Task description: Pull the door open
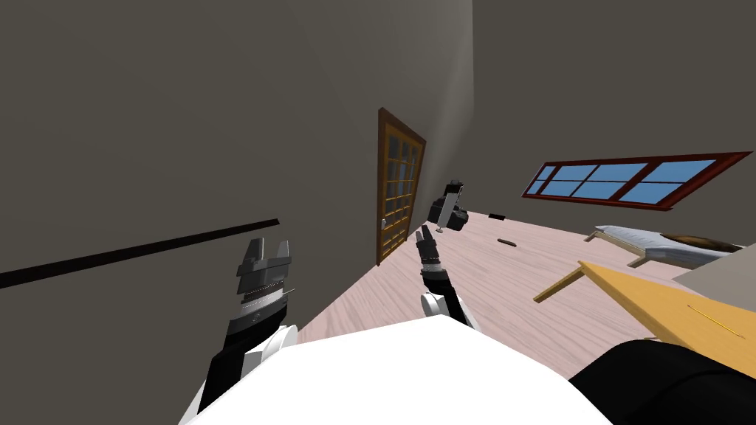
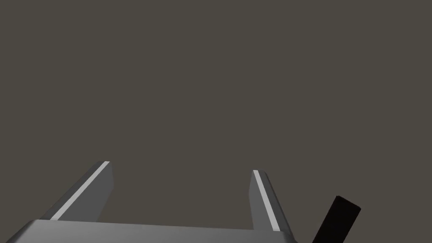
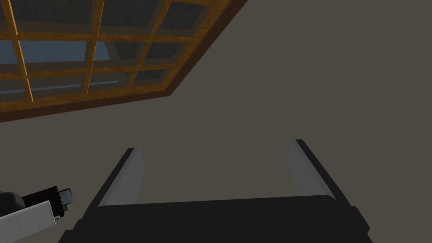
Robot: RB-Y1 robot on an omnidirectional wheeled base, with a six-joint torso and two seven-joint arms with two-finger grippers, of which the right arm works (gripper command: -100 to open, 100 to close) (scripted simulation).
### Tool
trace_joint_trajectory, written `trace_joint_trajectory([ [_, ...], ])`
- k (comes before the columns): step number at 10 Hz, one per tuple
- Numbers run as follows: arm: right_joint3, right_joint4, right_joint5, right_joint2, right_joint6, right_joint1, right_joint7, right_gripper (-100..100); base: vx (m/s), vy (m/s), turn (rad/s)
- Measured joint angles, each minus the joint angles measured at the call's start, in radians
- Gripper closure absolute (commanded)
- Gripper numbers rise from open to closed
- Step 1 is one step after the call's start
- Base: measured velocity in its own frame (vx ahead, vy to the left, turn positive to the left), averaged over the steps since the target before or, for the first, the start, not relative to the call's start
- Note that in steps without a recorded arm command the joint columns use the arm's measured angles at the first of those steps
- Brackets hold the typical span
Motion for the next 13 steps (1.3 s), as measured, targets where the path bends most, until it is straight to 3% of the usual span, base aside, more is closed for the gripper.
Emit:
trace_joint_trajectory([
  [2,-0.003,0.045,0.014,-0.008,-0.009,-0.021,0.028,-100,0.085,-0.035,0.043],
  [7,-0.004,0.174,0.053,-0.029,-0.060,-0.053,0.104,-100,0.095,-0.036,0.038],
  [13,-0.012,0.344,0.103,-0.056,-0.113,-0.110,0.204,-100,0.097,-0.049,0.047],
])
